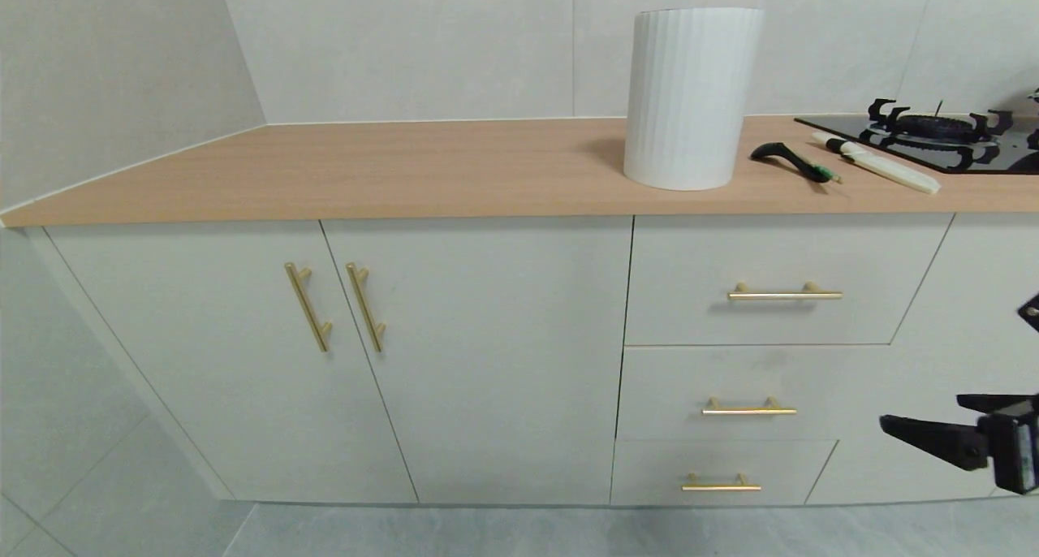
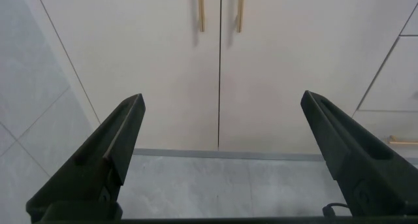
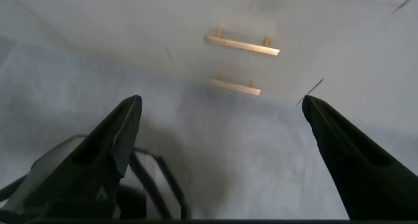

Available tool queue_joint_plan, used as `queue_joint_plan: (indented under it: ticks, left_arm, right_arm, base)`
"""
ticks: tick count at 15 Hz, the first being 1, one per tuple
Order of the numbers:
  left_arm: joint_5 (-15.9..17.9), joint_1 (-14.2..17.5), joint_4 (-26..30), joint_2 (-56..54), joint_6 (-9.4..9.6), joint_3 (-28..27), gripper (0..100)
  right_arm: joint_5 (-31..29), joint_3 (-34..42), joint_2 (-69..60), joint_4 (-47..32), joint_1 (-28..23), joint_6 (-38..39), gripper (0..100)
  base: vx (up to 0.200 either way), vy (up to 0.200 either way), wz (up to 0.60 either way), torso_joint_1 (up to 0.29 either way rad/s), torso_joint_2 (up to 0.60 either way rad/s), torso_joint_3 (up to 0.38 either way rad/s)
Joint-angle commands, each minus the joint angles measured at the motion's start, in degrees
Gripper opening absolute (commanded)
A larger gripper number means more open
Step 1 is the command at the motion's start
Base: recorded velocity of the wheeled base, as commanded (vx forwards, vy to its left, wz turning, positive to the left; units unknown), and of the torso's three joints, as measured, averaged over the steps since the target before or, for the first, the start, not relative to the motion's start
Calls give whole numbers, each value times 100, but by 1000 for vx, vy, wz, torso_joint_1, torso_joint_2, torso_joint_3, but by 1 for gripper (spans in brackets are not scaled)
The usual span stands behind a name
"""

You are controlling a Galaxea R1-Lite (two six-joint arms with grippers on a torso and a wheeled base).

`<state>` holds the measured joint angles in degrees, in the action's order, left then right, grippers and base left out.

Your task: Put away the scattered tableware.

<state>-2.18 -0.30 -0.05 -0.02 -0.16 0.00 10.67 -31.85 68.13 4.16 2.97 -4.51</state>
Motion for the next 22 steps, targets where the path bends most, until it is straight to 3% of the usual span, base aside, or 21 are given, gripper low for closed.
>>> queue_joint_plan:
  ticks: [1,6,12,17,19,22]
  left_arm:
    - [-2,-5,-4,2,-2,0,100]
    - [-2,4,-4,2,-2,0,100]
    - [-2,4,-4,2,-2,0,100]
    - [-2,4,-4,2,-2,0,100]
    - [-2,4,-4,2,-2,0,100]
    - [-2,4,-4,2,-2,0,100]
  right_arm:
    - [-47,-497,2362,973,-34,3,100]
    - [-399,-1086,4173,1650,-25,38,100]
    - [-803,-770,5483,4014,-7,416,100]
    - [-1058,-778,6282,4981,72,530,100]
    - [-1524,-902,6652,5517,195,724,100]
    - [-1770,-1156,6986,5640,230,750,100]
  base:
    - [0,0,0,0,0,0]
    - [0,0,0,0,0,0]
    - [0,0,0,0,0,0]
    - [0,0,0,0,0,0]
    - [0,0,0,0,0,0]
    - [0,0,0,0,0,0]
